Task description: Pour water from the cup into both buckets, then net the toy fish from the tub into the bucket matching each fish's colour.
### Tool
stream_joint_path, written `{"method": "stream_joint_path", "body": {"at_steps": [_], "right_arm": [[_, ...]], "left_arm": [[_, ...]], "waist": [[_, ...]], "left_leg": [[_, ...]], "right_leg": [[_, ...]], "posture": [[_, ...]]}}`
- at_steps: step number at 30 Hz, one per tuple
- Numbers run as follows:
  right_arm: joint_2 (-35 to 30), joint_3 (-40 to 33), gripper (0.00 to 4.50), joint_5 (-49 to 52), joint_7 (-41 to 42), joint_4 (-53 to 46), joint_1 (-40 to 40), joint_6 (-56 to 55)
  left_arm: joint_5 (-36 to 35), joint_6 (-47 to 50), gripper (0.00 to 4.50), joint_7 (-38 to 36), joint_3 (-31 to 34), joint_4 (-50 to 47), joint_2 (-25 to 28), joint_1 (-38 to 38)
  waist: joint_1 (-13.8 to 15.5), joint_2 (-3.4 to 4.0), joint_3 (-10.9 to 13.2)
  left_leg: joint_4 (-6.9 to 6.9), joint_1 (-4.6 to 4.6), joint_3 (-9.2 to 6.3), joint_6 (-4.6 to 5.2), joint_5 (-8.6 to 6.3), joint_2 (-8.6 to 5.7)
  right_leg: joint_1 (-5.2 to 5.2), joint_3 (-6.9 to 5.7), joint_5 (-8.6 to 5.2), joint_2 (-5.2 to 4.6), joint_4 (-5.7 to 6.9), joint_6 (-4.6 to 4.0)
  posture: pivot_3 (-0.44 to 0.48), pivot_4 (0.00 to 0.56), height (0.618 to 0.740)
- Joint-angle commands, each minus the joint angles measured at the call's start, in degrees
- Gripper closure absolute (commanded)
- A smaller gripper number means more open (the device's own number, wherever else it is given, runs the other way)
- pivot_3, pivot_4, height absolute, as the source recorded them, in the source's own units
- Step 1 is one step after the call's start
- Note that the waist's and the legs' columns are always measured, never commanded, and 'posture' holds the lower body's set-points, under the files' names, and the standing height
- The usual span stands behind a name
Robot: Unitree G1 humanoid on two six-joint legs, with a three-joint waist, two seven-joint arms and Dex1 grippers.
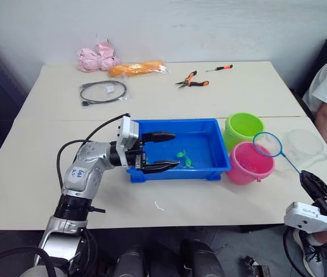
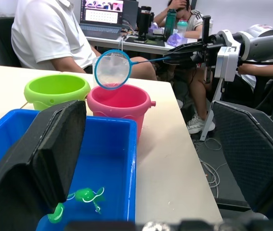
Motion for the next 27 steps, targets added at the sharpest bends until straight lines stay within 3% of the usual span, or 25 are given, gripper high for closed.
{"method": "stream_joint_path", "body": {"at_steps": [1, 6, 10, 17, 20, 27], "right_arm": [[0.41, -1.84, 4.5, 10.78, 1.99, -2.62, -2.39, 3.16], [-2.75, 0.95, 4.5, 36.01, 15.38, -9.31, -7.36, 11.78], [-9.63, 5.21, 4.5, 51.91, 26.85, -14.01, -12.62, 25.34], [-18.26, 21.28, 4.5, 50.04, 33.19, -10.62, -27.42, 36.91], [-19.54, 27.95, 4.5, 46.24, 34.82, -6.52, -32.84, 35.84], [-17.97, 35.52, 4.5, 44.26, 38.33, 0.08, -40.26, 29.9]], "left_arm": [[-1.03, 0.14, 0.06, 0.43, 0.92, -3.21, 0.8, 1.22], [-0.92, -0.91, 0.06, 0.0, 3.54, -2.49, 3.76, 2.74], [-0.71, -1.94, 0.06, -0.29, 6.62, -1.89, 7.48, 4.85], [-0.65, -2.63, 0.06, 0.71, 12.81, -1.81, 13.92, 10.87], [-0.6, -2.92, 0.06, 0.31, 14.68, -2.14, 16.25, 14.22], [-1.2, -3.79, 0.06, 0.49, 17.3, -2.3, 17.84, 17.59]], "waist": [[-0.04, 0.0, 0.0], [-0.43, 0.02, 0.0], [-0.18, 0.01, 0.0], [-0.07, 0.0, 0.01], [-0.15, 0.01, 0.01], [-0.01, 0.01, 0.01]], "left_leg": [[0.0, 0.01, 0.0, 0.0, 0.0, 0.0], [0.01, 0.06, -0.01, -0.02, 0.02, 0.08], [0.0, 0.06, -0.06, 0.01, 0.01, 0.1], [0.03, -0.02, -0.07, 0.16, -0.05, 0.03], [0.03, -0.05, -0.08, 0.14, -0.06, 0.04], [0.03, -0.13, -0.09, 0.14, -0.06, 0.02]], "right_leg": [[0.01, 0.0, 0.0, -0.01, 0.0, 0.0], [0.01, 0.04, 0.0, -0.03, 0.05, -0.01], [0.01, 0.0, -0.02, -0.09, 0.08, -0.04], [-0.01, -0.15, -0.01, -0.3, 0.01, -0.03], [-0.03, -0.21, -0.01, -0.32, -0.01, -0.04], [-0.06, -0.49, -0.02, -0.38, -0.03, -0.04]], "posture": [[0.0, 0.15, 0.74], [0.0, 0.15, 0.74], [0.0, 0.15, 0.74], [0.0, 0.15, 0.74], [0.0, 0.15, 0.74], [0.0, 0.15, 0.74]]}}
